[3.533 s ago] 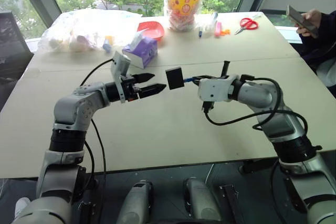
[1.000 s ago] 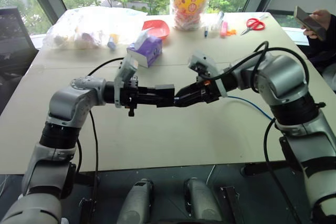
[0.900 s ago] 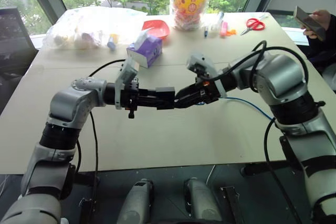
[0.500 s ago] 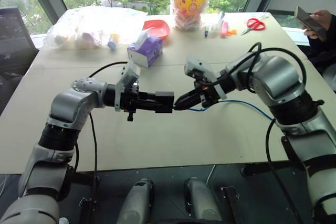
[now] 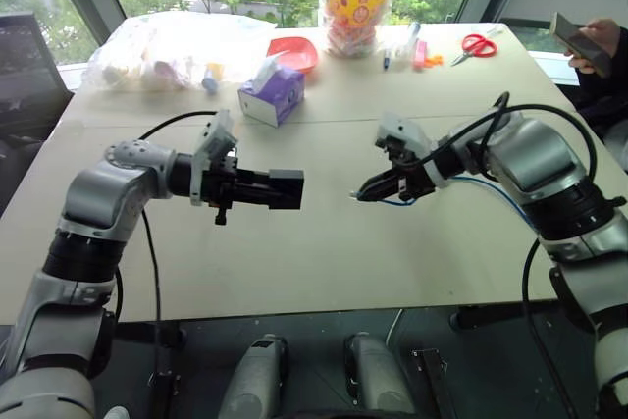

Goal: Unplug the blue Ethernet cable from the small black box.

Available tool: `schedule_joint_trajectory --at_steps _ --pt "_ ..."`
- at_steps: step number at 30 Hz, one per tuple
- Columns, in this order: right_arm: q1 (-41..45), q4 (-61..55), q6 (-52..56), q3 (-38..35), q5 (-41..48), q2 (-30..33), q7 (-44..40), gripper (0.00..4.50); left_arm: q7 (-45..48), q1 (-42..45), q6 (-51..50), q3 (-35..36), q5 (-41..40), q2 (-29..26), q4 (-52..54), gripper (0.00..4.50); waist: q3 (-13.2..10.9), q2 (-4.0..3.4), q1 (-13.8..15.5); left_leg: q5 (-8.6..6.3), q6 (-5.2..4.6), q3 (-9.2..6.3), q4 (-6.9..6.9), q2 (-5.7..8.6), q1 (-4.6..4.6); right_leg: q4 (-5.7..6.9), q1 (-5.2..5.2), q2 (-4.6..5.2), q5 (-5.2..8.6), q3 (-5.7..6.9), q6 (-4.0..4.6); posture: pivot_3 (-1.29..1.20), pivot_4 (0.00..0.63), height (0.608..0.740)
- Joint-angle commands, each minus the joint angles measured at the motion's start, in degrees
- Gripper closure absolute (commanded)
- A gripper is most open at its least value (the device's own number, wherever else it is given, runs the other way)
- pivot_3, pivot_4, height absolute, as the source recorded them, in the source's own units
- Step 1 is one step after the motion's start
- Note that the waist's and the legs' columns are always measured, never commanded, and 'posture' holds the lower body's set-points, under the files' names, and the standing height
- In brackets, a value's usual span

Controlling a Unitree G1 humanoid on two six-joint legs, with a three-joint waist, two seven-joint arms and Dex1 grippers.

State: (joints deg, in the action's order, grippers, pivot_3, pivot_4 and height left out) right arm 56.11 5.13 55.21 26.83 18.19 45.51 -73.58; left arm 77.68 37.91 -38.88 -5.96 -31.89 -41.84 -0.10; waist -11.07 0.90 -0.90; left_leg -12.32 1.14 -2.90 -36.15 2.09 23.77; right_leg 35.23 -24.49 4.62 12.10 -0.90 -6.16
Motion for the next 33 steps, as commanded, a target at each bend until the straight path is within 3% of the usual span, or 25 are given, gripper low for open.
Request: schedule_joint_trajectory --at_steps 1,5,9,12,18,19,27,33 --pt "-0.3 1.7 -5.0 -2.8 -2.5 0.7 1.5 4.48 0.2 -0.3 1.4 1.3 -0.3 -0.5 1.6 4.02 0.0 0.00 -0.1 0.00 0.00 0.00 0.00 -0.01 0.00 0.00 -0.01 -0.01 0.00 0.00 0.00 0.00 0.150 0.740" --pt "-0.6 14.3 -16.6 -7.1 -10.9 -5.8 19.8 4.48 -4.6 -1.8 10.5 -1.2 7.0 2.4 -1.0 4.02 0.0 0.01 -0.1 0.00 0.00 0.07 0.00 0.00 -0.01 0.01 -0.01 0.00 -0.01 -0.04 0.01 0.00 0.150 0.740" --pt "1.4 25.9 -17.3 -13.5 -14.2 -13.7 36.1 4.48 -16.1 -1.1 25.1 -3.4 17.0 11.5 -10.5 4.02 0.0 0.00 0.3 0.02 0.01 0.09 -0.05 0.02 -0.02 0.04 0.01 0.00 -0.04 -0.08 0.04 0.00 0.150 0.740" --pt "0.3 24.8 -14.9 -16.1 -13.4 -15.6 37.6 3.28 -19.1 -0.2 27.6 -3.3 18.7 15.6 -14.8 4.02 0.0 0.00 0.3 0.02 0.01 0.05 -0.06 0.06 0.25 0.04 -0.20 0.04 -0.18 -0.08 -0.15 0.00 0.150 0.740" --pt "-3.2 13.7 -5.5 -22.5 -11.7 -15.7 42.7 0.29 -23.2 2.5 31.6 -4.5 22.5 21.0 -22.2 4.02 0.0 0.00 0.2 0.01 -0.02 0.00 -0.03 0.15 0.60 0.15 -0.54 0.02 -0.25 -0.03 -0.29 0.00 0.150 0.740" --pt "-4.1 10.8 -3.2 -24.0 -10.8 -15.3 43.0 0.07 -23.6 2.8 31.7 -4.3 22.5 21.8 -23.1 4.02 0.0 -0.01 0.2 0.01 -0.02 0.00 -0.04 0.15 0.60 0.15 -0.54 0.02 -0.25 -0.03 -0.29 0.00 0.150 0.740" --pt "-15.2 -11.0 9.9 -28.1 -5.8 -13.4 43.4 0.07 -28.3 2.6 37.2 -3.6 25.5 25.5 -32.2 4.02 0.0 -0.01 0.1 0.01 -0.04 -0.01 -0.14 0.15 0.50 0.25 -0.42 -0.02 -0.25 0.00 -0.29 0.00 0.150 0.740" --pt "-22.8 -24.7 18.3 -30.9 -0.8 -12.2 42.6 0.00 -26.2 -1.6 37.8 -2.2 25.4 22.0 -35.0 1.15 0.0 -0.01 0.0 0.01 -0.05 -0.04 -0.24 0.07 0.45 0.30 -0.36 -0.04 -0.25 -0.01 -0.29 0.00 0.150 0.740"
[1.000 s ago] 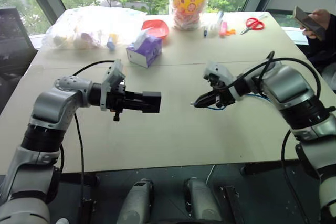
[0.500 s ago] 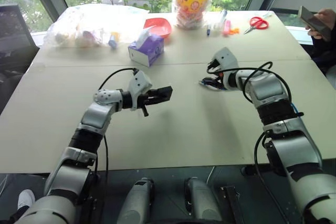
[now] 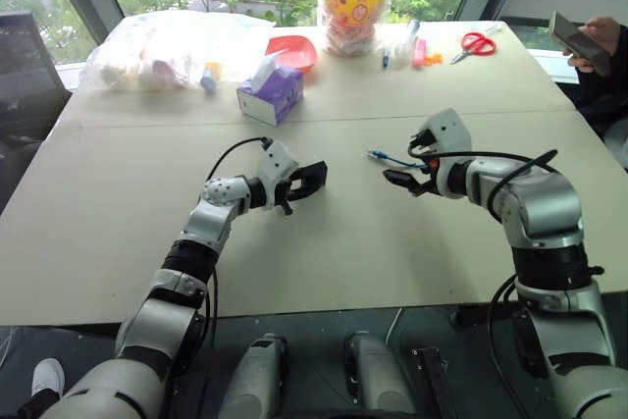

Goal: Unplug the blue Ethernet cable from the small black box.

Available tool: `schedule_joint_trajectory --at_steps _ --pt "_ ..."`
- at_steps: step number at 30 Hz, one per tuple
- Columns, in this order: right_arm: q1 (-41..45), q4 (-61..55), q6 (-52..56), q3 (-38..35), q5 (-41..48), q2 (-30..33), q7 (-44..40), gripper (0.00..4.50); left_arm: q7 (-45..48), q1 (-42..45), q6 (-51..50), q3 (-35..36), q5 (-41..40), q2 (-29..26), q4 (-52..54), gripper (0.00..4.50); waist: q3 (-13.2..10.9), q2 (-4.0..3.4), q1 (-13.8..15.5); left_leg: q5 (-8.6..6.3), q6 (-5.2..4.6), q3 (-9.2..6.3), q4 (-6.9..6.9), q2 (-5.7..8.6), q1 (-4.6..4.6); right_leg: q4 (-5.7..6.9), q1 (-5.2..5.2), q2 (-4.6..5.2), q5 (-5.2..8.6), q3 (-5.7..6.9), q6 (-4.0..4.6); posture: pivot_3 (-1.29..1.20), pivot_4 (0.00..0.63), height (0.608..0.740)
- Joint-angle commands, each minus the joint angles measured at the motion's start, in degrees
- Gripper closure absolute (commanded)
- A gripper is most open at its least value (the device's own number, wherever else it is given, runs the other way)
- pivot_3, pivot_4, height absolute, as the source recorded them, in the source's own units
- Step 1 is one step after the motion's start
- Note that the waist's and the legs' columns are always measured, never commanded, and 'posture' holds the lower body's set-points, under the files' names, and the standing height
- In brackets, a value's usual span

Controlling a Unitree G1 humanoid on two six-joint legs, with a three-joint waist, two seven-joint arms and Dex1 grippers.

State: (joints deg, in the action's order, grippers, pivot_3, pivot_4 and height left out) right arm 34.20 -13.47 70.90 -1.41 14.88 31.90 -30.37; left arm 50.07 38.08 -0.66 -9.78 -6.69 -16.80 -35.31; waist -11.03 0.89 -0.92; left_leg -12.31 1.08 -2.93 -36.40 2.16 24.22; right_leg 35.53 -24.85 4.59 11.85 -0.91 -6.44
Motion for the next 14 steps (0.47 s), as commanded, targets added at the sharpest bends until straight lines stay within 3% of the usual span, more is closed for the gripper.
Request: schedule_joint_trajectory --at_steps 1,2,3,10,14 --pt "-1.9 -7.6 3.4 -2.9 3.3 2.1 -1.1 0.00 2.5 -2.6 -1.3 2.3 -0.7 -4.2 1.7 0.67 0.0 -0.01 -0.1 0.00 0.00 -0.01 0.00 -0.03 -0.08 0.00 0.06 0.00 0.00 0.00 0.00 0.00 0.150 0.740" --pt "-2.8 -8.8 4.1 -3.2 4.0 2.7 -1.5 0.00 3.4 -3.3 -2.5 2.9 -1.6 -5.3 3.1 0.19 0.0 -0.01 -0.3 0.00 0.00 0.01 0.01 -0.03 -0.13 0.00 0.09 0.00 0.00 -0.01 0.00 0.00 0.150 0.740" --pt "-3.7 -10.0 4.6 -3.4 4.8 3.4 -1.9 0.00 4.5 -4.1 -3.6 3.6 -2.5 -6.6 4.7 0.04 0.0 -0.01 -0.3 0.00 0.00 0.02 0.03 -0.06 -0.23 0.00 0.16 -0.02 0.01 -0.02 0.02 0.00 0.150 0.740" --pt "-9.9 -16.6 1.9 -5.9 9.1 7.8 -5.0 0.00 11.0 -10.2 -13.7 7.3 -9.2 -15.5 20.7 0.04 0.0 -0.02 0.1 -0.01 0.00 0.01 0.12 -0.13 -0.47 -0.11 0.37 0.00 0.12 -0.02 0.21 0.00 0.150 0.740" --pt "-11.8 -17.2 -3.4 -9.0 10.4 6.6 -5.0 0.00 11.6 -11.3 -21.5 9.9 -13.5 -18.7 28.0 0.04 0.0 -0.01 0.4 0.00 -0.01 -0.02 0.06 -0.10 -0.40 -0.25 0.44 0.04 0.14 0.02 0.23 0.00 0.150 0.740"
